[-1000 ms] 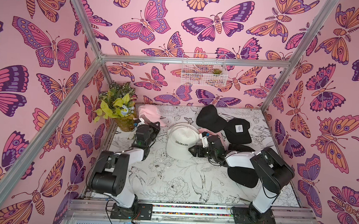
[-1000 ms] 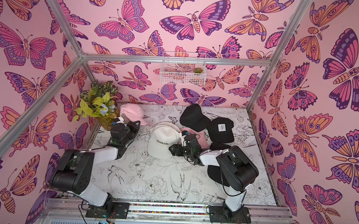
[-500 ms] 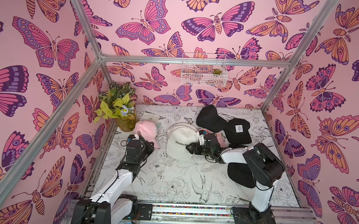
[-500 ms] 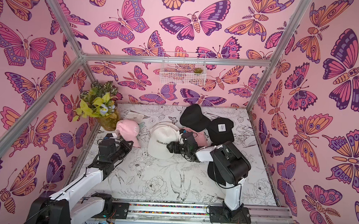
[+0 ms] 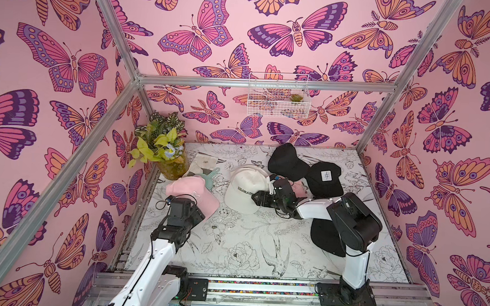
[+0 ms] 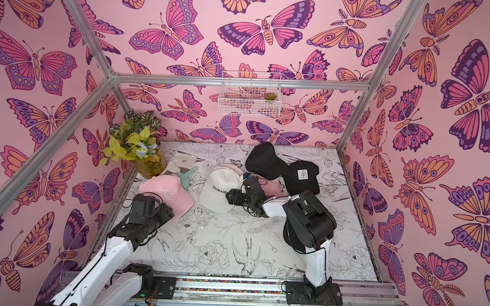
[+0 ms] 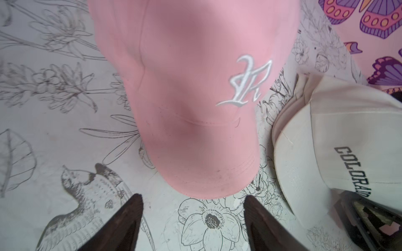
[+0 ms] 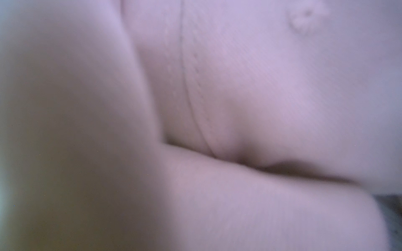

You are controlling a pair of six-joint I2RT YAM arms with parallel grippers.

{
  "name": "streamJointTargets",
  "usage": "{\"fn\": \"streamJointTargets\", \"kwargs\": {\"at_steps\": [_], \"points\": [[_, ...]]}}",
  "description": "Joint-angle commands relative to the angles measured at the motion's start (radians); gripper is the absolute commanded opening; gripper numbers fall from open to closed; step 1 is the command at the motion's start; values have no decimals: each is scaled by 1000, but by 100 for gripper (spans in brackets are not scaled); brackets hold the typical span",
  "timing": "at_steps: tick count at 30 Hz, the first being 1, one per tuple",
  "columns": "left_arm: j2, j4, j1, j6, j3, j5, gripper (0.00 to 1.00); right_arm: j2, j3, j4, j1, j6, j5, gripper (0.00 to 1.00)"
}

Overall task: Stack the baseball caps by color
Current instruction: Place the baseball cap at the center of the board, then adjust the baseball cap at the center of the board.

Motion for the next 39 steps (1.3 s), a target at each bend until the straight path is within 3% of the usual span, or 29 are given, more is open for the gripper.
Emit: {"fn": "streamJointTargets", "kwargs": {"at_steps": [1, 4, 7, 9, 11, 19, 27, 34, 39], "points": [[-30, -129, 7, 28, 69, -43, 82, -10, 10, -83, -2, -9, 83, 81], [-13, -117, 5, 62, 145, 51, 91, -20, 5, -87, -15, -10, 78, 81], [55, 15, 1, 105, 190, 275, 100, -33, -9, -73, -33, 8, 44, 82], [139, 99, -7, 108, 218, 415, 100, -54, -28, -71, -47, 18, 50, 82], [215, 155, -31, 121, 241, 477, 100, -73, -48, -62, -64, 22, 58, 82], [496, 301, -92, 171, 295, 544, 100, -55, -92, 69, -165, 36, -76, 84], [584, 347, -88, 186, 306, 495, 100, -5, -68, 113, -258, 85, -70, 87], [658, 402, -58, 268, 325, 518, 100, -93, -174, 277, -260, 92, -100, 88], [757, 413, -31, 331, 378, 605, 100, -123, -274, 398, -225, 42, -135, 87]]}}
